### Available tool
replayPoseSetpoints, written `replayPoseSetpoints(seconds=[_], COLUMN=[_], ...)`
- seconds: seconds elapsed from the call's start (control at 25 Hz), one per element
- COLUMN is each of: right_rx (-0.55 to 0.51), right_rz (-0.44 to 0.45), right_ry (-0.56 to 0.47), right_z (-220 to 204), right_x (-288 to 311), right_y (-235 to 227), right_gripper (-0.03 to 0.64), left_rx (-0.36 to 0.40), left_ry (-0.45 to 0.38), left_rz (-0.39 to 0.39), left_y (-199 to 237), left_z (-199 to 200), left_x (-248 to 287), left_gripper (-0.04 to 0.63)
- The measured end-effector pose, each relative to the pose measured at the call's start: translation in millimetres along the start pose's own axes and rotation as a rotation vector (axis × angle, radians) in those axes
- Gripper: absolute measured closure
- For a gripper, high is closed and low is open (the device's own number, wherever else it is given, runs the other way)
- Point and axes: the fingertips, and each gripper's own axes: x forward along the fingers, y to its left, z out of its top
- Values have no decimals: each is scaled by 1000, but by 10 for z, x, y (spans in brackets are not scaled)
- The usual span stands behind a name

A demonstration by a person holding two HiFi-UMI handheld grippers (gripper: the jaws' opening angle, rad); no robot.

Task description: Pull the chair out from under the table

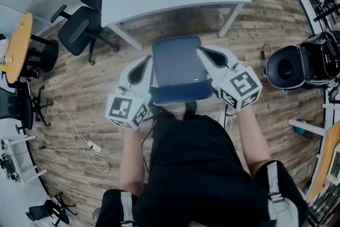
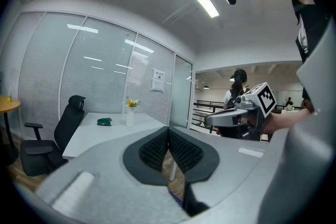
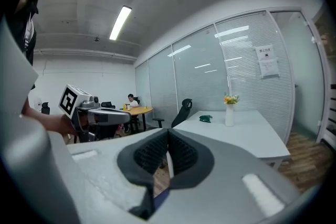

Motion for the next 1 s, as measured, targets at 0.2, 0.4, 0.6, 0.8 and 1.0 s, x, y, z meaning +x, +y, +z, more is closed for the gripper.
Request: replayPoseSetpoints(seconds=[0.2, 0.4, 0.6, 0.8, 1.0], right_rx=[-25, -27, -30, -37, -46], right_rz=[-13, -14, -10, -7, -5], right_ry=[15, 14, 17, 18, 21], right_z=[-29, -37, -38, -33, -40], right_x=[-41, -69, -88, -91, -89], right_y=[-8, 12, 47, 74, 78], right_gripper=[614, 614, 614, 614, 614], left_rx=[0, -4, -2, -1, -2], left_ry=[1, -1, 3, -2, -6], left_rz=[0, 8, 7, 15, 25], left_y=[-25, -22, -46, -45, -22], left_z=[-14, -23, -32, -22, -24], left_x=[-4, -51, -84, -118, -132], left_gripper=[586, 585, 585, 585, 585])
